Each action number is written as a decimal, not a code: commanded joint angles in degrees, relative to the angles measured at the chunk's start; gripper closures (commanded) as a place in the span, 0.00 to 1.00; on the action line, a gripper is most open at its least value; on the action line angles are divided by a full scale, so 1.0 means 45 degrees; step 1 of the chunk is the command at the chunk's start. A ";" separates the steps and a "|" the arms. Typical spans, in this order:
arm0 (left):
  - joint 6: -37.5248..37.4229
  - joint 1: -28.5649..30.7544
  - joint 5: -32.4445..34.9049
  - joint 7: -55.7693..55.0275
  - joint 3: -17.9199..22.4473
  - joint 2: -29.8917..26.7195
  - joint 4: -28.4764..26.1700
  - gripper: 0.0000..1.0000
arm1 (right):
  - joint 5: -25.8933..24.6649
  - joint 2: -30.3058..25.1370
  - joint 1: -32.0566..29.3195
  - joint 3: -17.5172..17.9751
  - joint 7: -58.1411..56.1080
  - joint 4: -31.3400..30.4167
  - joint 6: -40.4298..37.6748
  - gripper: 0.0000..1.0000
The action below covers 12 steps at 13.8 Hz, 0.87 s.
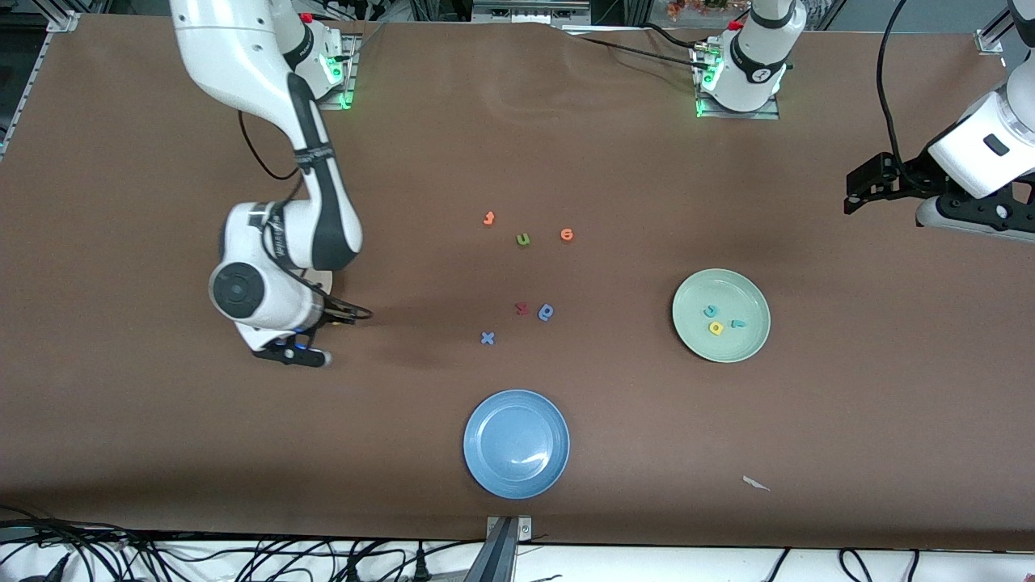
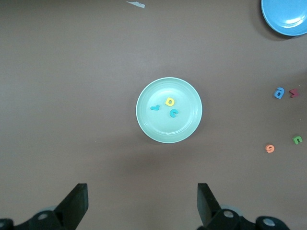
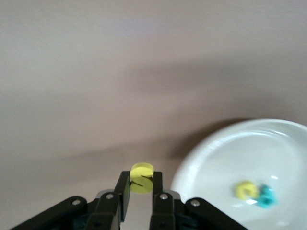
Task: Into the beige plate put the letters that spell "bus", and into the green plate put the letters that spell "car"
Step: 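Lower the yellow s onto the beige plate and open the right gripper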
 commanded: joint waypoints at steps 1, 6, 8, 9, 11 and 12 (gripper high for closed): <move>-0.0265 0.0003 0.0267 0.0021 -0.0041 -0.0008 0.0235 0.00 | -0.1068 -0.2168 0.0096 -0.0120 -0.0868 -0.2971 0.0977 0.90; -0.0304 0.0003 0.0267 0.0021 -0.0041 -0.0008 0.0235 0.00 | -0.1345 -0.3267 0.0077 -0.0180 -0.2136 -0.6238 0.4453 0.88; -0.0363 0.0003 0.0267 0.0041 -0.0021 -0.0008 0.0235 0.00 | -0.1268 -0.3247 0.0077 -0.0335 -0.2024 -0.6183 0.4478 0.30; -0.0363 0.0003 0.0267 0.0041 -0.0021 -0.0008 0.0235 0.00 | -0.1229 -0.3247 0.0058 -0.0471 -0.2099 -0.5989 0.4381 0.00; -0.0382 0.0003 0.0267 0.0041 -0.0021 -0.0028 0.0235 0.00 | -0.1248 -0.3170 -0.0001 -0.0881 -0.2178 -0.4959 0.2731 0.00; -0.0382 0.0003 0.0286 0.0041 -0.0002 -0.0028 0.0235 0.00 | -0.1228 -0.3034 -0.0079 -0.1037 -0.2159 -0.4198 0.1618 0.00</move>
